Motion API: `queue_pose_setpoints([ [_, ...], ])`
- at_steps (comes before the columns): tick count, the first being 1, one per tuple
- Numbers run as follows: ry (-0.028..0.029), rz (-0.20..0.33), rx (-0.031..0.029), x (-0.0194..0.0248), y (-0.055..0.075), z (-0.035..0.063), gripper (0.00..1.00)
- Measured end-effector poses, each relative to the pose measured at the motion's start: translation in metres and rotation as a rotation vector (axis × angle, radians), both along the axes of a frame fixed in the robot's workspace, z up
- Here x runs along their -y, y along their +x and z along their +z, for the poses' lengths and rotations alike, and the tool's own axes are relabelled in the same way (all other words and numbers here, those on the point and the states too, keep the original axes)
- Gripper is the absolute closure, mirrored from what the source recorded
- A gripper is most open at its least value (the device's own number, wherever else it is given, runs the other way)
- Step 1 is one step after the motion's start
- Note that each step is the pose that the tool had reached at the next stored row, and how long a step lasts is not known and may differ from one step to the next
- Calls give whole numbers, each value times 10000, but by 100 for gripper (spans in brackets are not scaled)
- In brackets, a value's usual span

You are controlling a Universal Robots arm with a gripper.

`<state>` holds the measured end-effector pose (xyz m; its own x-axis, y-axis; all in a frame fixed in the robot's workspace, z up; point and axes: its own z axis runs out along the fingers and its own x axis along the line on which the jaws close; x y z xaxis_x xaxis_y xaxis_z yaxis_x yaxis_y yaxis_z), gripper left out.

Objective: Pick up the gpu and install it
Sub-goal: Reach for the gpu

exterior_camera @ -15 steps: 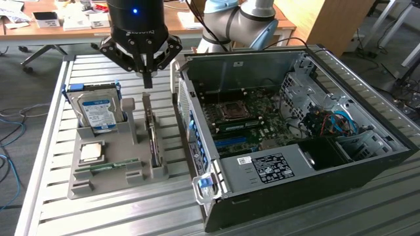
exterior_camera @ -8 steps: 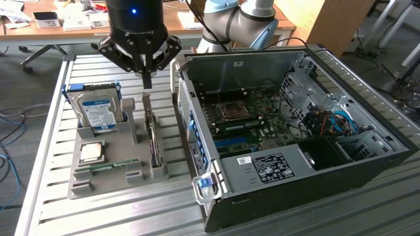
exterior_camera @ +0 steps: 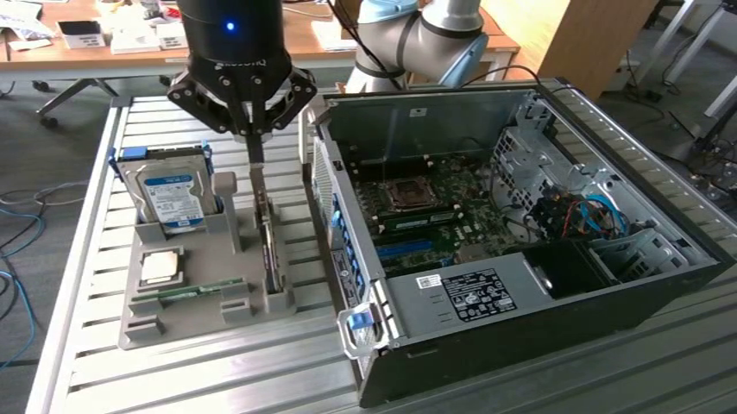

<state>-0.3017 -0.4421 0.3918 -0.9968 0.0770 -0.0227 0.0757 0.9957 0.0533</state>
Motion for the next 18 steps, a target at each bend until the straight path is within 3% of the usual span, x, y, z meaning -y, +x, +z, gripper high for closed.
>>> queue_pose_setpoints([
  [9, 0, 0, -1, 96, -72, -7, 89],
  [18, 1, 2, 0, 109, -73, -9, 89],
])
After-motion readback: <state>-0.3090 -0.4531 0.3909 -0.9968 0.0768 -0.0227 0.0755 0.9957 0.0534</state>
